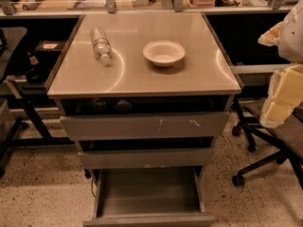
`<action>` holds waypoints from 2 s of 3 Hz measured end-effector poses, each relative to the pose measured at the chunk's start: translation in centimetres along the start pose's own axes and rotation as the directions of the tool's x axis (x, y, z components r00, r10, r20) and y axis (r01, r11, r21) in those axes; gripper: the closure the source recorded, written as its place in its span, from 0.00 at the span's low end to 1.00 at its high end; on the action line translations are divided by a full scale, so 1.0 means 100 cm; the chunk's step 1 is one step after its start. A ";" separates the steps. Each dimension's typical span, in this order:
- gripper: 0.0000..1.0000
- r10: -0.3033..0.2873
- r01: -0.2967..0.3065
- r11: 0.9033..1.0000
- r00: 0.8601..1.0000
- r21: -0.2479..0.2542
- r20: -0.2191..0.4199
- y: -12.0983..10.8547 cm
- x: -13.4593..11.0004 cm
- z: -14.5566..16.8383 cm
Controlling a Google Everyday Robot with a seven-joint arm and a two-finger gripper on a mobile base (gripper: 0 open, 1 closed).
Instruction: Close bottom drawer
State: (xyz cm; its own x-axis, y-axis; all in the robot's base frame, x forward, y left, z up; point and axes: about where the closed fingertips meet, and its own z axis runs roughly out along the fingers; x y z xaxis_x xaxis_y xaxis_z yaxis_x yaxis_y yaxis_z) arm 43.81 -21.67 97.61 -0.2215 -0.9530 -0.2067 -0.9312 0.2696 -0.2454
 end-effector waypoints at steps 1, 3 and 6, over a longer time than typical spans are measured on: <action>0.00 0.000 0.000 1.000 1.000 0.000 0.000 0.000 0.000 0.000; 0.42 0.000 0.000 1.000 1.000 0.000 0.000 0.000 0.000 0.000; 1.00 0.023 -0.023 1.000 1.000 -0.001 0.009 0.005 0.001 0.005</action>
Offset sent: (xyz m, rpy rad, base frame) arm 0.0000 0.0000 0.0000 0.0000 0.0000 0.0000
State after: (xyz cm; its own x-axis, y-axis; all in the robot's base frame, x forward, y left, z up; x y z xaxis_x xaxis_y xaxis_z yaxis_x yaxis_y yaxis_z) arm 43.47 -21.56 96.98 -0.2403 -0.9452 -0.2211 -0.9261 0.2914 -0.2395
